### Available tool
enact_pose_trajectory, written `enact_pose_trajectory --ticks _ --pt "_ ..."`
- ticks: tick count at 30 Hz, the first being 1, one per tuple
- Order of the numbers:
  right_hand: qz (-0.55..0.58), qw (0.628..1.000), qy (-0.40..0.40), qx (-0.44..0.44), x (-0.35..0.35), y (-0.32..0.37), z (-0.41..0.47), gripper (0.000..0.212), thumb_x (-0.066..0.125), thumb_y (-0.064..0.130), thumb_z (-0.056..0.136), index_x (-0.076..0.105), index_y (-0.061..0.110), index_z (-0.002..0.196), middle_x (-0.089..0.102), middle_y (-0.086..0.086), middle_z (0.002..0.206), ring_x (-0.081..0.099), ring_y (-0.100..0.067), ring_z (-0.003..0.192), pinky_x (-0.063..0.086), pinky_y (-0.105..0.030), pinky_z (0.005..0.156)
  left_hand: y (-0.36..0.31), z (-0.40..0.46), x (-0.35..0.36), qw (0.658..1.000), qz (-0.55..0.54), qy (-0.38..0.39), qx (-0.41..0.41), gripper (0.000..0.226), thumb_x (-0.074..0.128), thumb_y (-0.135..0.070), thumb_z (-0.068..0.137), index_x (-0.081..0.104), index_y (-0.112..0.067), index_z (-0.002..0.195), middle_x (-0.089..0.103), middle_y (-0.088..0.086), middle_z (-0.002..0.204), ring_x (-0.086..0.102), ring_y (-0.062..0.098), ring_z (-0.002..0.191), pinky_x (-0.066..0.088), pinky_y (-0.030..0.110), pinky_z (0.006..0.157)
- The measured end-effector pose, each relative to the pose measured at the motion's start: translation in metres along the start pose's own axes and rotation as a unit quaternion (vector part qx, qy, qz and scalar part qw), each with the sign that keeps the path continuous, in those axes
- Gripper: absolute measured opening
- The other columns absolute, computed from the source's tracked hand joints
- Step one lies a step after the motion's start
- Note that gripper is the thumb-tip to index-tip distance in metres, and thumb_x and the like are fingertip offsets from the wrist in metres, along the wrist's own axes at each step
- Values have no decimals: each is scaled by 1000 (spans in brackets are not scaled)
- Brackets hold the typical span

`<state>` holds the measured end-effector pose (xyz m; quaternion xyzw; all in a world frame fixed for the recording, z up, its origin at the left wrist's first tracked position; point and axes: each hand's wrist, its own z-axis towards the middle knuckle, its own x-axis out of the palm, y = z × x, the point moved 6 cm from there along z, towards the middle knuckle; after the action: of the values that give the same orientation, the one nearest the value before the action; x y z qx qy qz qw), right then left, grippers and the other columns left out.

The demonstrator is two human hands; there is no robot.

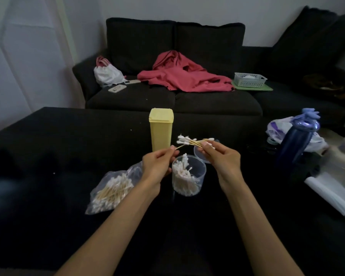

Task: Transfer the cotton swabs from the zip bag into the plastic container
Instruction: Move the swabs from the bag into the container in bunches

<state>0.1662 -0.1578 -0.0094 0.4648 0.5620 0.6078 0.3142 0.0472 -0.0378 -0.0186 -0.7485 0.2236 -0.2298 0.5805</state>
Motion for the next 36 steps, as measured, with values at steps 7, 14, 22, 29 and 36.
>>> enact_pose_trajectory --ticks 7,14,22,29,36 --pt "-31 997 -56 -46 -24 6 9 22 68 8 84 70 1 105 71 -5 77 66 -3 65 54 -13 67 -18 9 -28 969 152 -85 178 23 63 -33 88 72 -17 102 70 -9 87 62 1 79 46 18 63" --pt "-32 994 -95 -49 -41 8 15 27 69 10 84 69 3 109 73 -7 86 70 -13 82 56 -25 82 -39 -5 31 678 622 42 388 29 55 -52 87 70 -33 104 57 -11 96 48 7 92 42 26 70" --pt "-57 992 -98 -48 -42 10 14 26 67 10 85 68 4 111 72 -4 89 69 -6 73 54 -17 71 -20 7 75 612 687 156 360 32 54 -46 91 67 -18 101 56 0 110 44 15 100 34 28 81" --pt "-40 996 -63 -45 -39 12 13 24 67 9 85 68 4 108 71 -2 82 68 -6 73 55 -18 74 -5 10 54 705 611 150 329 45 30 -44 100 69 -22 100 59 -5 114 47 11 105 38 29 89" --pt "-60 988 144 22 -16 10 8 13 68 10 83 73 8 96 74 -9 93 71 -13 84 55 -17 72 -27 18 17 966 236 98 39 64 10 -63 95 60 -23 101 72 2 92 65 12 74 43 30 64"
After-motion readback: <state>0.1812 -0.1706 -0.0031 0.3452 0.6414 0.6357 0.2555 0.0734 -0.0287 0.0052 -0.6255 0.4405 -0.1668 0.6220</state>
